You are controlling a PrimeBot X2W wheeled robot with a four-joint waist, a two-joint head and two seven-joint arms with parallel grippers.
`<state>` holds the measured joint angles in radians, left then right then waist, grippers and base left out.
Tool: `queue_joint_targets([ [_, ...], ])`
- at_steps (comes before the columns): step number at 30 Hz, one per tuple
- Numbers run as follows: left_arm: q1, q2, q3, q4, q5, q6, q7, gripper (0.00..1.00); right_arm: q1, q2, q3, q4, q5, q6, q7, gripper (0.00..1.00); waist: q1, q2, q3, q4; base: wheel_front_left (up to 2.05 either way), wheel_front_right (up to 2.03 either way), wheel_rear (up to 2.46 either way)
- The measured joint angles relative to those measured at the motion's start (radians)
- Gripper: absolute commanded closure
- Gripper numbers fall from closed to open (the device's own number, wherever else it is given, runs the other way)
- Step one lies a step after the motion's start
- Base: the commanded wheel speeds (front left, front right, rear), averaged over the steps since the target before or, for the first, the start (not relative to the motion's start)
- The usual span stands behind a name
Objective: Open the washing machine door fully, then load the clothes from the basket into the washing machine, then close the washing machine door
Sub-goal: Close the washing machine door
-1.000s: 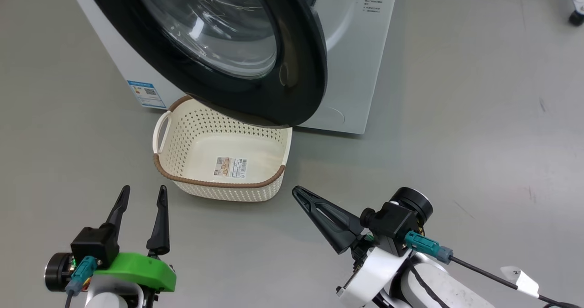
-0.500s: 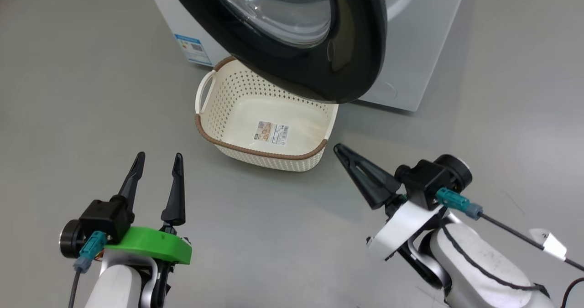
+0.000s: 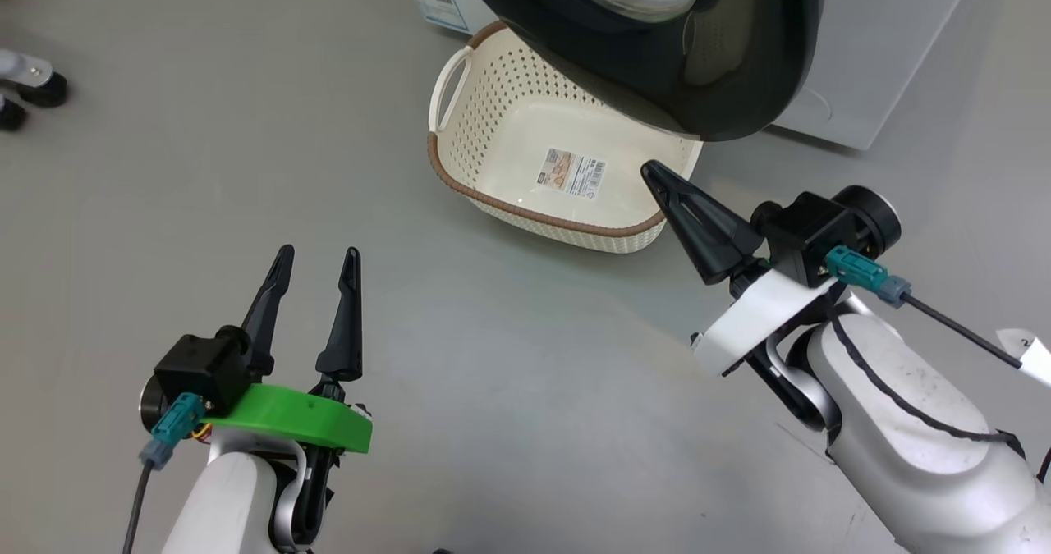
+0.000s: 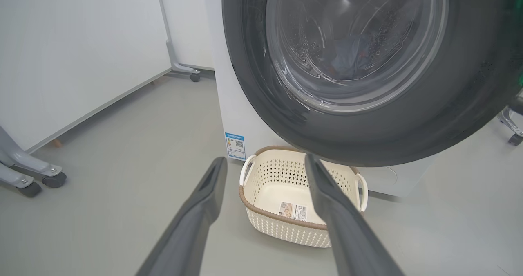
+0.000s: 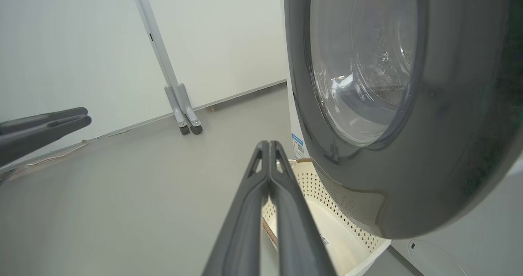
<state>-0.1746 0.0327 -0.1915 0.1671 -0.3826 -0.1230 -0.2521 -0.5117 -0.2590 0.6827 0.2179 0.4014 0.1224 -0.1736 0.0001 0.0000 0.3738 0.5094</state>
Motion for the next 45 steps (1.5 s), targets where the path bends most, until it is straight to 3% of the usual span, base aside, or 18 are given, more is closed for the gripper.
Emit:
queue_joint_targets([
  [24, -0.059, -0.009, -0.022, -0.017, -0.042, 0.0, 0.0, 0.0, -0.186, 0.003, -0.095, 0.112, -0.019, -0.002, -0.053, 1.0, 0.0, 0.0, 0.139, 0.009, 0.0, 0.0, 0.0],
  [45, -0.125, -0.01, -0.053, -0.042, -0.044, 0.0, 0.0, 0.0, -0.399, -0.001, -0.232, 0.147, -0.035, -0.073, -0.072, 1.0, 0.0, 0.0, 0.223, -0.015, 0.0, 0.0, 0.0],
])
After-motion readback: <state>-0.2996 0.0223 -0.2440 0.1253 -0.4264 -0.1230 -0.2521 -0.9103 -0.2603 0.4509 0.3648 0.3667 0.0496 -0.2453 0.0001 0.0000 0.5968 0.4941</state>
